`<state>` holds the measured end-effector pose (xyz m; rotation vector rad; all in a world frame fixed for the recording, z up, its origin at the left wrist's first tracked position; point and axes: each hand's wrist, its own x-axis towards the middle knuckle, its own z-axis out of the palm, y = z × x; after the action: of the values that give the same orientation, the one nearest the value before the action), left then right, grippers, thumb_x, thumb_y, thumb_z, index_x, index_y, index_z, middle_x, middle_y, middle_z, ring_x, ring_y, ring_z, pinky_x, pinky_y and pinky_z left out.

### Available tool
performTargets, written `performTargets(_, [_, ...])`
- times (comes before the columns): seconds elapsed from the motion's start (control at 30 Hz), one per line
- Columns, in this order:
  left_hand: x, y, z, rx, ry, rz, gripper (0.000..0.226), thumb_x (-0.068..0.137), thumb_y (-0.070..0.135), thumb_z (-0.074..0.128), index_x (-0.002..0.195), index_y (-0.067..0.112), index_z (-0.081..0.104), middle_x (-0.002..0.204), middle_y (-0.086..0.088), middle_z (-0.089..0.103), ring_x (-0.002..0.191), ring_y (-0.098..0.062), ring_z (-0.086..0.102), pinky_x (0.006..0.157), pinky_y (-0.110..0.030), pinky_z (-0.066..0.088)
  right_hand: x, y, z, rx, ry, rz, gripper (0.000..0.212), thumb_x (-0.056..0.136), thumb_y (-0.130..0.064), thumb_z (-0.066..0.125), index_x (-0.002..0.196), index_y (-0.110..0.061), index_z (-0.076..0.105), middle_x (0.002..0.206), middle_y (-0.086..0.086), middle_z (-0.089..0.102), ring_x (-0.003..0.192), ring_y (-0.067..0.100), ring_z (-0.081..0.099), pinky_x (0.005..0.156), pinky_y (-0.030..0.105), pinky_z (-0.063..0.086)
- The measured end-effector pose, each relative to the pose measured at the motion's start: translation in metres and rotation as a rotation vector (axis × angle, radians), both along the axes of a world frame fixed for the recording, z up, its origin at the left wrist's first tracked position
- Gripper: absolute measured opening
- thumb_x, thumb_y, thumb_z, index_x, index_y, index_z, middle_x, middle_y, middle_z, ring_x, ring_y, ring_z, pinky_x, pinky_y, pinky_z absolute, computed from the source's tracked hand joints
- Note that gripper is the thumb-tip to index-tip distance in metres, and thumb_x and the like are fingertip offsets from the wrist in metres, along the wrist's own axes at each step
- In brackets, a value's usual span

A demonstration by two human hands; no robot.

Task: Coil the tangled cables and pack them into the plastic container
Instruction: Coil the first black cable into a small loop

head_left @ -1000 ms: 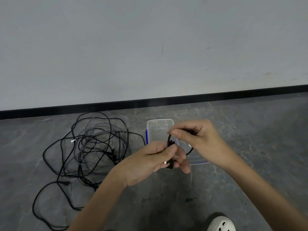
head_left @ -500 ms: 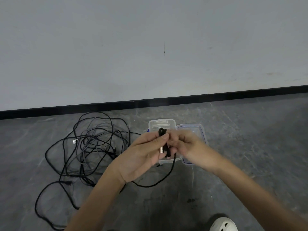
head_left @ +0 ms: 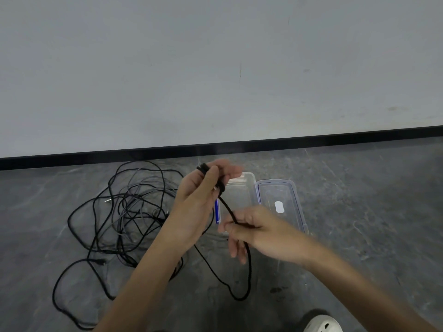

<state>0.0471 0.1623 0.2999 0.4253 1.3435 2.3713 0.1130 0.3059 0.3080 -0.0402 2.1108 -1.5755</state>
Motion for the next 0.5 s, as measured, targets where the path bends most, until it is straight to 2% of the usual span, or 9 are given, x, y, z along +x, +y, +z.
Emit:
performTargets(0.1, [0.0, 0.001, -0.002, -0.199, 0.144, 0.05, 0.026, 0.102, 0.012, 0.037, 0.109, 0.006, 0.061, 0.104, -0.004, 0.073, 0.108, -0.017, 0.065, 0.092, -0.02, 0.047, 0.001, 0.0, 0.005, 0.067, 0.019, 0.041, 0.027, 0.102, -0.025, 0.045, 0.1, -0.003, 0.06, 0.057, -0.005, 0.059, 0.047, 0.009, 0.045, 0.052, 0.021, 0.038])
performTargets(0.2, [0.002, 0.002, -0.004, -0.388, 0.248, 0.066, 0.026, 0.103, 0.008, 0.037, 0.113, 0.001, 0.06, 0.105, -0.002, 0.074, 0.11, -0.016, 0.065, 0.096, -0.023, 0.047, 0.002, 0.003, 0.009, 0.112, 0.035, 0.056, 0.038, 0.101, -0.034, 0.045, 0.095, 0.002, 0.056, 0.055, -0.003, 0.056, 0.046, 0.01, 0.044, 0.05, 0.022, 0.038])
performTargets(0.37, [0.002, 0.001, -0.001, -0.537, 0.314, 0.098, 0.023, 0.102, 0.007, 0.04, 0.108, 0.013, 0.061, 0.104, -0.001, 0.073, 0.109, -0.011, 0.064, 0.1, -0.029, 0.046, 0.004, 0.014, 0.014, 0.089, 0.028, 0.066, 0.023, 0.099, -0.034, 0.05, 0.097, -0.015, 0.064, 0.055, -0.005, 0.058, 0.046, 0.01, 0.051, 0.054, 0.026, 0.045])
performTargets(0.47, [0.003, 0.002, -0.003, -0.597, 0.338, 0.123, 0.024, 0.102, 0.007, 0.041, 0.106, 0.02, 0.061, 0.105, 0.003, 0.072, 0.11, -0.01, 0.063, 0.102, -0.034, 0.045, 0.005, 0.017, 0.016, 0.089, 0.056, 0.108, 0.021, 0.099, -0.032, 0.05, 0.099, -0.016, 0.064, 0.054, -0.008, 0.057, 0.05, 0.01, 0.054, 0.064, 0.034, 0.051])
performTargets(0.5, [0.003, 0.003, -0.004, -0.611, 0.339, 0.138, 0.023, 0.102, 0.008, 0.041, 0.107, 0.019, 0.061, 0.105, 0.004, 0.072, 0.11, -0.009, 0.063, 0.102, -0.034, 0.045, 0.006, 0.017, 0.016, 0.103, 0.078, 0.119, 0.02, 0.099, -0.03, 0.05, 0.1, -0.017, 0.064, 0.053, -0.01, 0.055, 0.051, 0.007, 0.053, 0.065, 0.031, 0.051])
